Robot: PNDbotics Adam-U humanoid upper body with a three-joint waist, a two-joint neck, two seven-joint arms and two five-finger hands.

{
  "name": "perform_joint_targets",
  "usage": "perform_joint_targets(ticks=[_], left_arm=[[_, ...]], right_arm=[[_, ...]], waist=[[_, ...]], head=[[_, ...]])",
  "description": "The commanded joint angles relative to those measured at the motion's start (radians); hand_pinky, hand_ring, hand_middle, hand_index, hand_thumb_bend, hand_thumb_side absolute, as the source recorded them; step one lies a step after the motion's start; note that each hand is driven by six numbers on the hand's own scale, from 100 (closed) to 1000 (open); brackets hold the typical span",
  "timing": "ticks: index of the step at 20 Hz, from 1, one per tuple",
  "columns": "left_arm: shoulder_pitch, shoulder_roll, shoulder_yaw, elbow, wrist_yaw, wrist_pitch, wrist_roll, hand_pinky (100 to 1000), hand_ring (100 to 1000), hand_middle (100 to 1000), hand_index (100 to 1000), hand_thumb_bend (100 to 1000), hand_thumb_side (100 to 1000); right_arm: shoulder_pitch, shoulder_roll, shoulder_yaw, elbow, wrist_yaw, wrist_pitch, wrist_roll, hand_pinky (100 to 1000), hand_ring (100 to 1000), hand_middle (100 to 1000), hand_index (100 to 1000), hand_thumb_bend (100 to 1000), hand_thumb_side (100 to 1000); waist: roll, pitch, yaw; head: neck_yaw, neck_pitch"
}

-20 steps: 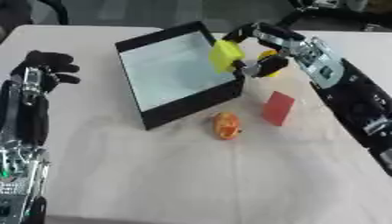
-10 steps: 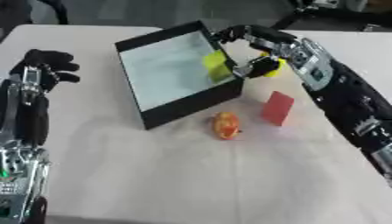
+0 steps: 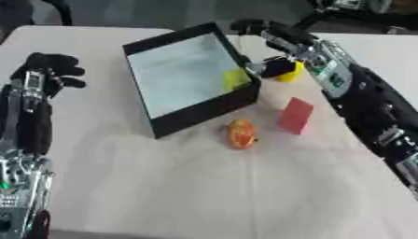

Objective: Pick up objects on the table and place them in the box.

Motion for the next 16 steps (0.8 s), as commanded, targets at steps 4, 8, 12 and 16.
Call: perform_joint_targets(ticks=[4, 8, 12, 16], left_arm=[[-0.012, 0.003, 0.004, -0.022, 0.004, -0.001, 0.003, 583, 627, 605, 657, 100, 883], [-0.01, 0.006, 0.006, -0.021, 0.002, -0.001, 0.005, 583, 627, 605, 657, 100, 884], [-0.009, 0.009, 0.008, -0.021, 0.002, 0.0, 0.006, 582, 627, 605, 657, 100, 884], [-0.009, 0.01, 0.009, -0.02, 0.001, 0.001, 0.008, 582, 627, 605, 658, 100, 885]], right_arm=[[-0.007, -0.038, -0.03, -0.014, -0.042, 0.038, -0.012, 870, 871, 938, 986, 100, 580], [0.005, -0.076, -0.06, 0.01, -0.105, 0.078, 0.002, 871, 871, 931, 984, 100, 600], [0.017, -0.098, -0.082, 0.051, -0.133, 0.119, 0.009, 868, 868, 921, 981, 100, 656], [0.024, -0.107, -0.094, 0.092, -0.131, 0.142, 0.005, 867, 866, 917, 978, 100, 679]], waist=[[-0.013, 0.001, -0.007], [-0.014, -0.001, -0.013], [-0.014, 0.0, -0.015], [-0.013, 0.001, -0.018]], head=[[0.007, -0.002], [0.013, -0.002], [0.016, -0.002], [0.018, -0.002]])
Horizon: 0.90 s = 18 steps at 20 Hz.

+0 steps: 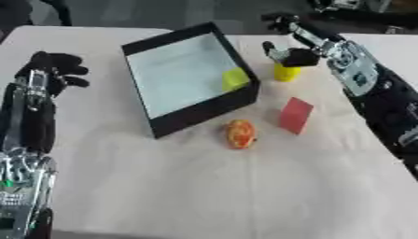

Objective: Pick up objects on the table and place them in the box.

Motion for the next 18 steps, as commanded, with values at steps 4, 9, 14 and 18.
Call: perform_joint_targets(ticks=[4, 9, 14, 18], left_arm=[[-0.011, 0.01, 0.009, -0.021, 0.001, -0.001, 0.005, 581, 627, 605, 658, 100, 885], [-0.012, 0.01, 0.009, -0.021, 0.0, -0.001, 0.005, 581, 627, 605, 658, 100, 885], [-0.013, 0.01, 0.009, -0.022, 0.001, 0.0, 0.005, 580, 627, 605, 658, 100, 886], [-0.014, 0.011, 0.01, -0.024, 0.001, 0.0, 0.006, 580, 628, 605, 658, 100, 886]], right_arm=[[-0.008, -0.043, -0.023, 0.051, 0.008, 0.025, -0.011, 867, 864, 910, 973, 100, 713], [-0.001, -0.039, -0.029, 0.113, 0.036, 0.049, -0.018, 868, 865, 902, 971, 100, 787], [0.002, -0.035, -0.029, 0.157, 0.083, 0.059, -0.005, 869, 868, 886, 961, 100, 821], [0.004, -0.03, -0.028, 0.179, 0.13, 0.065, 0.021, 871, 871, 871, 951, 100, 831]], waist=[[-0.012, 0.002, -0.001], [-0.011, 0.003, -0.003], [-0.01, 0.005, -0.004], [-0.009, 0.008, -0.003]], head=[[0.005, -0.002], [0.007, -0.002], [0.009, -0.002], [0.009, -0.002]])
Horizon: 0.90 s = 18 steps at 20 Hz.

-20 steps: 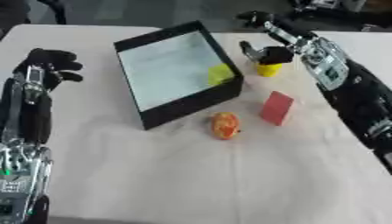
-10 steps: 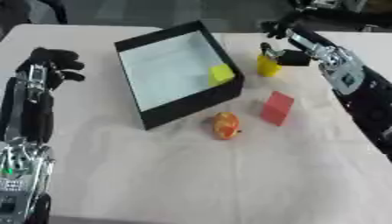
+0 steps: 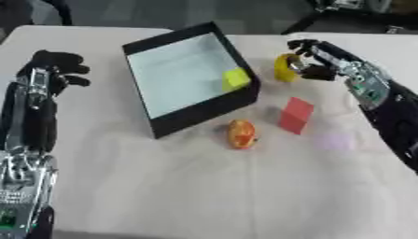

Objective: Pick up objects on the table and place them in the box.

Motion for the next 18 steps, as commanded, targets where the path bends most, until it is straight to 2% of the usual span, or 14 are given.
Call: perform_joint_targets(ticks=[1, 3, 7, 8, 9, 10, 13, 18], left_arm=[[-0.014, 0.01, 0.005, -0.024, 0.001, -0.001, 0.004, 580, 628, 605, 658, 100, 886], [-0.014, 0.01, 0.005, -0.025, 0.002, -0.001, 0.004, 580, 629, 605, 658, 100, 886], [-0.014, 0.009, 0.005, -0.025, 0.002, -0.001, 0.004, 580, 630, 606, 658, 100, 886], [-0.014, 0.009, 0.005, -0.025, 0.002, -0.001, 0.003, 580, 630, 606, 658, 100, 886], [-0.014, 0.009, 0.005, -0.025, 0.001, -0.001, 0.003, 580, 630, 606, 658, 100, 886], [-0.014, 0.009, 0.005, -0.025, 0.001, -0.001, 0.003, 579, 630, 606, 658, 100, 886], [-0.014, 0.009, 0.005, -0.025, 0.001, -0.001, 0.002, 579, 630, 605, 658, 100, 887], [-0.014, 0.009, 0.005, -0.024, 0.001, -0.001, 0.003, 578, 630, 605, 658, 100, 888]], right_arm=[[-0.013, -0.022, -0.007, 0.01, 0.039, 0.003, 0.024, 872, 871, 868, 947, 100, 828], [-0.016, -0.016, -0.007, 0.016, 0.057, 0.0, 0.039, 873, 872, 857, 935, 100, 814], [-0.02, -0.008, -0.007, 0.024, 0.093, -0.011, 0.072, 873, 869, 815, 893, 100, 630], [-0.02, -0.008, -0.007, 0.024, 0.102, -0.014, 0.078, 871, 865, 788, 869, 100, 480], [-0.02, -0.007, -0.008, 0.023, 0.11, -0.017, 0.083, 870, 861, 772, 853, 100, 399], [-0.021, -0.007, -0.009, 0.022, 0.118, -0.019, 0.084, 864, 846, 724, 808, 100, 245], [-0.021, -0.007, -0.015, 0.015, 0.142, -0.018, 0.049, 847, 806, 598, 696, 100, 233], [-0.021, -0.005, -0.023, -0.001, 0.15, -0.012, -0.091, 800, 715, 396, 483, 100, 202]], waist=[[-0.009, 0.002, -0.001], [-0.009, 0.002, -0.001], [-0.009, 0.002, -0.001], [-0.009, 0.002, -0.001], [-0.009, 0.002, -0.001], [-0.009, 0.002, -0.001], [-0.009, 0.002, -0.002], [-0.009, 0.001, -0.003]], head=[[0.003, -0.002], [0.004, -0.002], [0.004, -0.002], [0.004, -0.002], [0.004, -0.002], [0.004, -0.002], [0.004, -0.002], [0.006, -0.002]])
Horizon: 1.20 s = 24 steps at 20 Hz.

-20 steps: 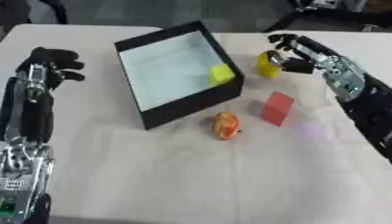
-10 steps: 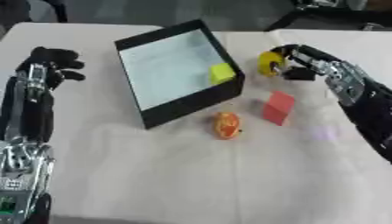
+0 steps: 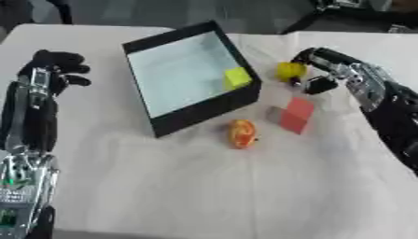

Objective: Pick up objects on the table and place them in the box.

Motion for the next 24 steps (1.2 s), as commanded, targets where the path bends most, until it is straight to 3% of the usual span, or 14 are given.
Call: perform_joint_targets(ticks=[1, 6, 11, 18, 24], left_arm=[[-0.013, 0.009, 0.005, -0.024, 0.001, -0.001, 0.003, 578, 630, 605, 658, 100, 890], [-0.012, 0.01, 0.005, -0.023, 0.001, -0.001, 0.005, 577, 630, 605, 658, 100, 890], [-0.011, 0.011, 0.007, -0.024, 0.0, -0.001, 0.007, 577, 629, 604, 657, 100, 890], [-0.012, 0.008, 0.011, -0.031, 0.0, -0.003, 0.009, 564, 626, 604, 658, 100, 888], [-0.014, 0.001, 0.014, -0.047, 0.009, -0.014, 0.005, 550, 622, 602, 658, 100, 886]], right_arm=[[-0.011, -0.016, -0.01, -0.023, 0.001, 0.002, -0.091, 791, 697, 364, 451, 100, 199], [-0.012, -0.016, -0.005, -0.07, -0.058, -0.008, -0.22, 756, 633, 282, 367, 100, 208], [-0.02, -0.013, 0.012, -0.146, -0.132, -0.018, -0.263, 752, 611, 266, 352, 100, 264], [-0.048, -0.007, 0.071, -0.322, -0.291, -0.016, -0.148, 766, 630, 290, 376, 100, 283], [-0.07, 0.023, 0.099, -0.352, -0.331, -0.033, -0.009, 780, 666, 334, 425, 100, 245]], waist=[[-0.01, 0.001, -0.003], [-0.01, 0.0, -0.004], [-0.009, -0.001, -0.005], [-0.007, -0.003, 0.001], [-0.008, -0.004, 0.013]], head=[[0.002, -0.002], [0.002, -0.002], [-0.001, -0.002], [-0.01, -0.002], [-0.019, -0.002]])
